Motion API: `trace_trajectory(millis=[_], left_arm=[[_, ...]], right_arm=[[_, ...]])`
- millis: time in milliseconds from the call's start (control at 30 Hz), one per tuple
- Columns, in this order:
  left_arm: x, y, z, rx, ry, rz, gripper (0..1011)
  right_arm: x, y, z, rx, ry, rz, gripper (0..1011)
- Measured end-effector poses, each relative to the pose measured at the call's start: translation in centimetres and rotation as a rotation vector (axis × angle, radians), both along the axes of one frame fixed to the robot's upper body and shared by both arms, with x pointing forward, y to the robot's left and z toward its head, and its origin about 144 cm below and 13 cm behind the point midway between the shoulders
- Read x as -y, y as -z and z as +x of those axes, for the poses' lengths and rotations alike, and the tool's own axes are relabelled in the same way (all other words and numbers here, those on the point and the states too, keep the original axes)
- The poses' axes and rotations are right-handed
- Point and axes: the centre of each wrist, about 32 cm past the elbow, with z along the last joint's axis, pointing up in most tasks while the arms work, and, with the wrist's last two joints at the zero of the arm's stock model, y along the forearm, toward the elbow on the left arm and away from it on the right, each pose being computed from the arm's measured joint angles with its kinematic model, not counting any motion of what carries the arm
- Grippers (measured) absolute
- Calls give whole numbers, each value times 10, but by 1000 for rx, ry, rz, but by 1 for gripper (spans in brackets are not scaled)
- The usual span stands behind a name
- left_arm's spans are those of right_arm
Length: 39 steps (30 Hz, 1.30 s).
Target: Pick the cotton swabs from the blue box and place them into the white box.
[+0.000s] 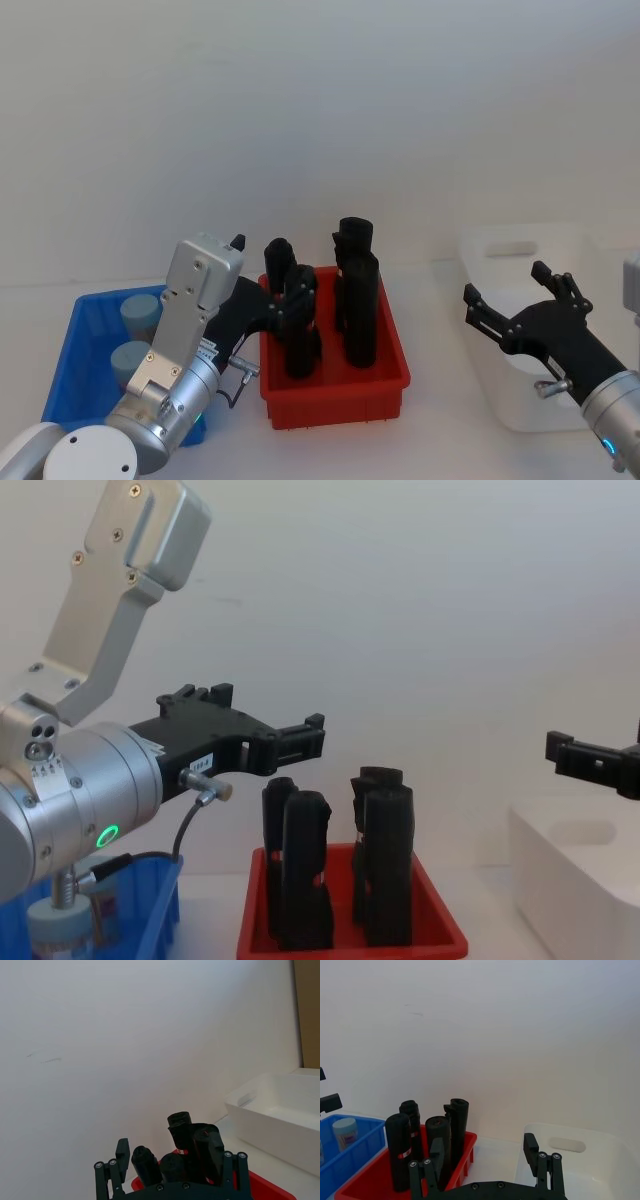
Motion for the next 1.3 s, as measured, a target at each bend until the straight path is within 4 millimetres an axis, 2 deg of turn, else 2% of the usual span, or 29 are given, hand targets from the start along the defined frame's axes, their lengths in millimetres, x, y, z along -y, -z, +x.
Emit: trace_trajectory(millis=[1300], left_arm=[[0,0,0,0,0,0,1004]], right_arm=[[0,0,0,0,0,0,1002]])
